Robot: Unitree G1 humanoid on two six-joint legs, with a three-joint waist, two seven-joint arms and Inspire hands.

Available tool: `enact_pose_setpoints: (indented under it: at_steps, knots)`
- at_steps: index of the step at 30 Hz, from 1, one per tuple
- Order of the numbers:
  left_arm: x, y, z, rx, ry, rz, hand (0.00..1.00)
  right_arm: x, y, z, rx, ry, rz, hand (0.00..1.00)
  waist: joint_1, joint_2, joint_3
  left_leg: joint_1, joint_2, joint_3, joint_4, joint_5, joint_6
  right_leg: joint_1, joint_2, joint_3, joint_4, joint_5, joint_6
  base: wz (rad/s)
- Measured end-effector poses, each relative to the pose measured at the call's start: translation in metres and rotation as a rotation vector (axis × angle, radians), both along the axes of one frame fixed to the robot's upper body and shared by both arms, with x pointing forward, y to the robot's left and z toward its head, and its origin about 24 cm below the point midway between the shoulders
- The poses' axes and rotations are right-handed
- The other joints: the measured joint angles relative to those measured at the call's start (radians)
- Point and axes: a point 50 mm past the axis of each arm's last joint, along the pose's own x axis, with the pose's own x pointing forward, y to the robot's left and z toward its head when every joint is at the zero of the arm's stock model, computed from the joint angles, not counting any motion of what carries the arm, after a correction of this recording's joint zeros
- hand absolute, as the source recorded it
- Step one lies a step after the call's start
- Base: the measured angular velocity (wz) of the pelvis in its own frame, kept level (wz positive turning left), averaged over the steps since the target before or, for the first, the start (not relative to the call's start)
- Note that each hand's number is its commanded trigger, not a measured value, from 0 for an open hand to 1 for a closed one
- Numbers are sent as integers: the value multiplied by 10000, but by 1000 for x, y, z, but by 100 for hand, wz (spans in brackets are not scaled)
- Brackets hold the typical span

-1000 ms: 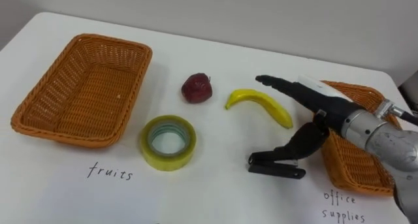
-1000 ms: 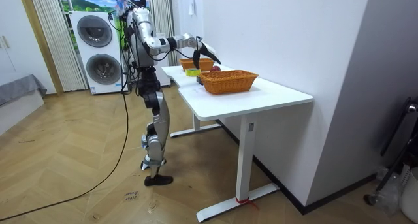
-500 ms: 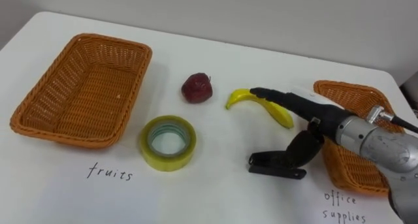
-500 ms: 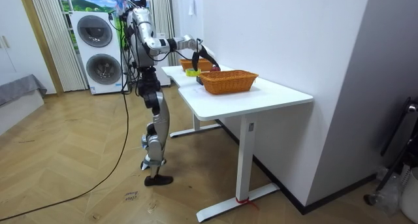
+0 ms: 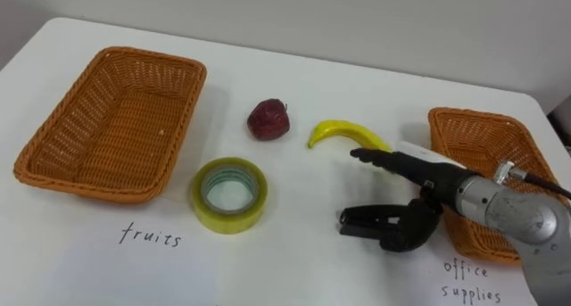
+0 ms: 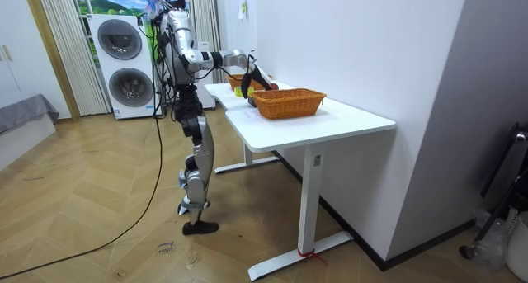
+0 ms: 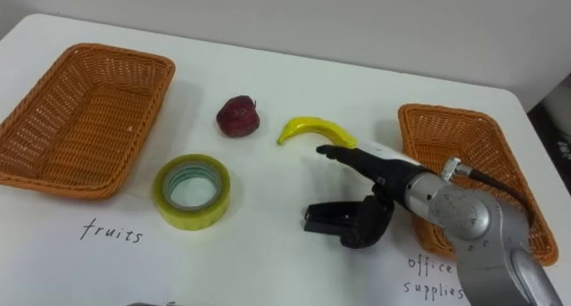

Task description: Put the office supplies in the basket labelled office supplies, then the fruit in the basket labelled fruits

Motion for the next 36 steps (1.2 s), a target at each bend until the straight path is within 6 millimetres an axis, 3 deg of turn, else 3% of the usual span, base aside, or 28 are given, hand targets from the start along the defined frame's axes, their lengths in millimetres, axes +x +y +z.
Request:
enact_pose_setpoints:
  at_steps: [8,28,36]
  knots:
    - [-1,0,0,16,112,7,0,-2,-2,-4,-303,447,-42,0,-1,-52,-48,-1,2,-1,12,9,-7,7,-24,2,-2,0,0,0]
    - [3,0,0,104,78,17,0,-6,-4,-9,-827,969,-24,0,-5,-99,-81,-73,-6,-25,-14,54,-10,-38,-10,11,21,23,-26,0]
    - [9,-4,0,537,-223,-131,0,-15,-1,-26,-780,855,-402,0,209,-62,-61,-42,6,80,-15,66,-14,-90,-12,236,15,57,-17,-5]
